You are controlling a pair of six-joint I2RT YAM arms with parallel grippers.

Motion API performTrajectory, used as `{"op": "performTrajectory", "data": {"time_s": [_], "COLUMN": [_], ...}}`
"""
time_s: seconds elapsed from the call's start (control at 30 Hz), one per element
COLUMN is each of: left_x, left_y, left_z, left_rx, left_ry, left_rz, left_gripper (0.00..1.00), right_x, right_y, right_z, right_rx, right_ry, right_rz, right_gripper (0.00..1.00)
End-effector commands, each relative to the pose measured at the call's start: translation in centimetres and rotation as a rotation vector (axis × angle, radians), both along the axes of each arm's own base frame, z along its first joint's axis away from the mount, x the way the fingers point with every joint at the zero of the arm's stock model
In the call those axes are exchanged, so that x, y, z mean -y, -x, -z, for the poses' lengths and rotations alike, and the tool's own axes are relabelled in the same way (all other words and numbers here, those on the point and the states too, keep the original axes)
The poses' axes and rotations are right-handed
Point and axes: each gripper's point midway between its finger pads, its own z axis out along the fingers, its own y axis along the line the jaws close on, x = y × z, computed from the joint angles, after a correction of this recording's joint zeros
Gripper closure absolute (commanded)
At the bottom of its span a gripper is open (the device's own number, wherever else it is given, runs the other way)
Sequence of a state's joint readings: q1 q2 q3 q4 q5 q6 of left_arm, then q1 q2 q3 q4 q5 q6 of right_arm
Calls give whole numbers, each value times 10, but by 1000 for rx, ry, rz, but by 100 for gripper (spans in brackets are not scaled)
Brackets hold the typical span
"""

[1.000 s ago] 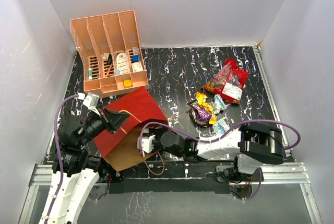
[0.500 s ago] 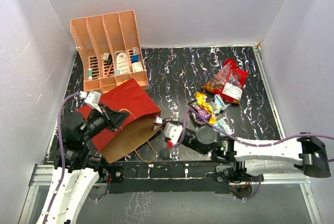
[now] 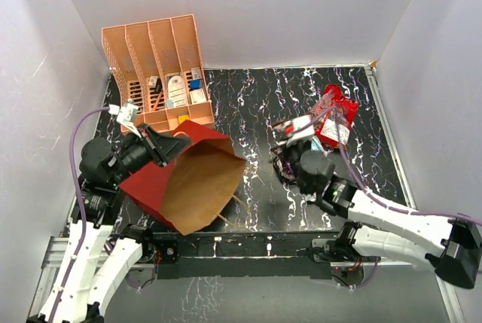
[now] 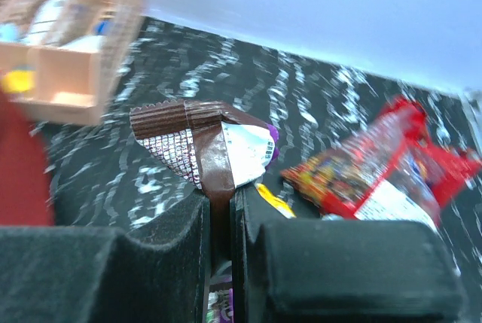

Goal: Take the snacks out of the paper bag

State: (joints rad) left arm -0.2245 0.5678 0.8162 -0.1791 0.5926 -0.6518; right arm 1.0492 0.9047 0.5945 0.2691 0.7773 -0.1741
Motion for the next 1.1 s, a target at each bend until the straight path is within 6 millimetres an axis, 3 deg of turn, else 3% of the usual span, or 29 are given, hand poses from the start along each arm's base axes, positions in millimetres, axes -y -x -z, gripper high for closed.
{"op": "performTrajectory", "data": {"time_s": [0.0, 0.13, 0.23, 0.4, 0.57, 0.8, 0.97, 1.07], "left_x": [14, 20, 23, 26, 23, 3, -24, -25], "left_y": [3, -3, -10, -20, -29, -37, -39, -40], "left_z": [-70, -104, -119, -128, -102, -37, -14, -16], "left_rx": [97, 131, 128, 126, 58, -94, -145, -150], "left_ry": [162, 267, 352, 482, 505, 431, 292, 274], "left_rz": [95, 128, 153, 188, 142, -86, -283, -293], "left_gripper": [100, 100, 100, 100, 100, 100, 100, 100], "right_x": [30, 44, 49, 62, 68, 64, 60, 59], "right_y": [-31, -44, -46, -49, -49, -50, -51, -51], "right_z": [3, 23, 27, 26, 25, 31, 31, 30], "right_rx": [-149, -217, -233, -230, -225, -240, -246, -246], "right_ry": [-239, -249, -265, -283, -288, -282, -282, -283], "right_rz": [106, 141, 152, 191, 207, 193, 174, 167], "right_gripper": [93, 92, 92, 92, 92, 92, 92, 92]}}
